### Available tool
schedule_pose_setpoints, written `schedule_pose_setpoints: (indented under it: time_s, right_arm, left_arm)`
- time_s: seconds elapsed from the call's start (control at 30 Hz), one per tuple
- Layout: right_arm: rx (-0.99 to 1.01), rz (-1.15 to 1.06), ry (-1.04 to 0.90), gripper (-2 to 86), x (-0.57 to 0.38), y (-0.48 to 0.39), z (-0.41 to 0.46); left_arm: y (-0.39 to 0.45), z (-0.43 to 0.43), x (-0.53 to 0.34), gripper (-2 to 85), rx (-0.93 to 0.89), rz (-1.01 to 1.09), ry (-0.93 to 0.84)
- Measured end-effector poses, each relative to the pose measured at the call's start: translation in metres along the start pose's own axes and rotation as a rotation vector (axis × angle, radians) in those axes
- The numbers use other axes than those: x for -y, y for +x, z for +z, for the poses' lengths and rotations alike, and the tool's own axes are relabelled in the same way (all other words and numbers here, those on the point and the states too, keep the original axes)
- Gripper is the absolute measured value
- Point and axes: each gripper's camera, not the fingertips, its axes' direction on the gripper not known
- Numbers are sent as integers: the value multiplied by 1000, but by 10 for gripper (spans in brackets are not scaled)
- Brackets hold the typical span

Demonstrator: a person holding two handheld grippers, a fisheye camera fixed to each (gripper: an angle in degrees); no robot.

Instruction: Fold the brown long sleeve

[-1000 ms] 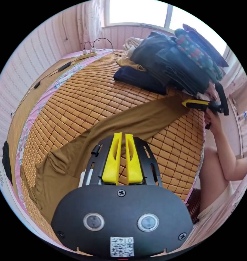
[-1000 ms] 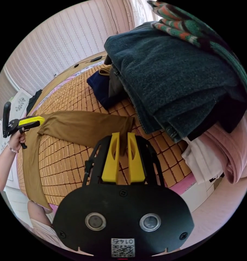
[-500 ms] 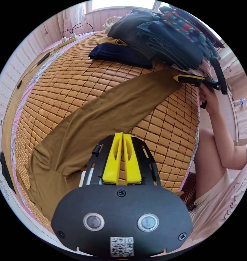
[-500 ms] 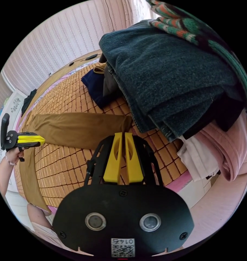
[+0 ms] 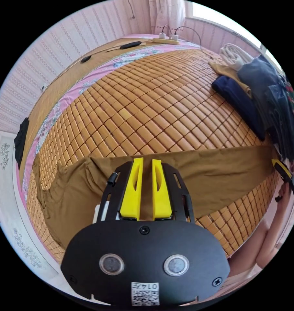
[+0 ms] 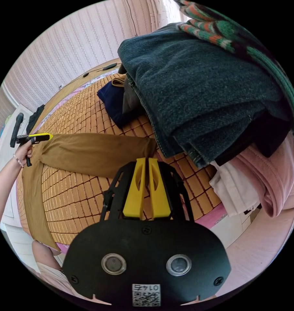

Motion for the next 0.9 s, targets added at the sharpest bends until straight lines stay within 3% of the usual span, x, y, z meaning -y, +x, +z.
schedule_pose_setpoints:
  time_s: [0.13,0.33,0.5,0.7,0.9]
  right_arm:
    - [18,13,5,-4,-2,-3,8]
    - [-12,-3,10,-2,-6,-21,23]
    - [-85,-24,57,10,-12,-45,30]
    - [-98,-34,70,58,-18,-73,45]
    - [-166,-53,138,70,-39,-107,42]
  left_arm:
    - [-4,-2,-9,-4,-14,-15,35]
    - [-18,-17,-34,2,-84,-65,70]
    - [-11,-64,-81,11,-134,26,165]
    - [-5,-126,-178,20,-168,117,216]
    - [-22,-168,-314,32,-19,134,131]
